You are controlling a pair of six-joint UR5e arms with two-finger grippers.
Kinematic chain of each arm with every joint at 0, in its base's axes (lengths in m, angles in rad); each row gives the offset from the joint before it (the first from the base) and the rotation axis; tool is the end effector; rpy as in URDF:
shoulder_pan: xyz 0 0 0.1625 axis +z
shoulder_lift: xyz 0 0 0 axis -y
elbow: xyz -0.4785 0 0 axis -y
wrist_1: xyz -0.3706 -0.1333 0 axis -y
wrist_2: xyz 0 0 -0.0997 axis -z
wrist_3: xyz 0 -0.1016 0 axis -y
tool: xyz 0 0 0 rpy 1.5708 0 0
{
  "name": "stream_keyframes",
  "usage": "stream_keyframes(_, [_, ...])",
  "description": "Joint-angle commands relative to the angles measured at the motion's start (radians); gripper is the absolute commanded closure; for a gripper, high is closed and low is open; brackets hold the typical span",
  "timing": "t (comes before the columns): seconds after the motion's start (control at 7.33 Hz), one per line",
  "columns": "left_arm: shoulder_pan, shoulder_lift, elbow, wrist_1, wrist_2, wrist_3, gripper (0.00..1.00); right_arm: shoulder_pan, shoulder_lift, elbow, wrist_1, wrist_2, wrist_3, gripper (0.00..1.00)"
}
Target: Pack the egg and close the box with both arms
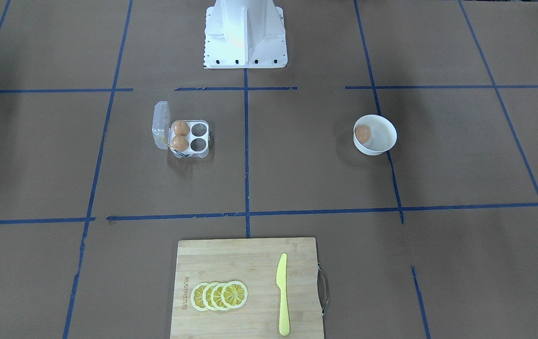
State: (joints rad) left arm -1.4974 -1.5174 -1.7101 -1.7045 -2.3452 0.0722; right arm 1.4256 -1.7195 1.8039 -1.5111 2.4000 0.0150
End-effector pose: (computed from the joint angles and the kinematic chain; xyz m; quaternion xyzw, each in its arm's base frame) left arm -0.0286 -0.4602 0.6577 0.1012 0.3754 0.1082 0.9149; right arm -0.0011 -0.4111 0.6581 0.0335 -0.4058 -0.0883 0.9091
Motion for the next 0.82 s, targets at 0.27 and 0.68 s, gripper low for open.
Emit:
stream_keyframes(0.27, [-0.001, -0.033, 0.024, 0.008, 0.109, 0.001, 0.00, -0.001, 0.000, 0.002, 0.011, -0.067, 0.003, 0.00])
stream_keyframes(0.68, [0.104, -0.041, -0.061, -0.009, 0.038, -0.149, 0.00, -0.001, -0.002, 0.018, 0.011, -0.059, 0.003, 0.00])
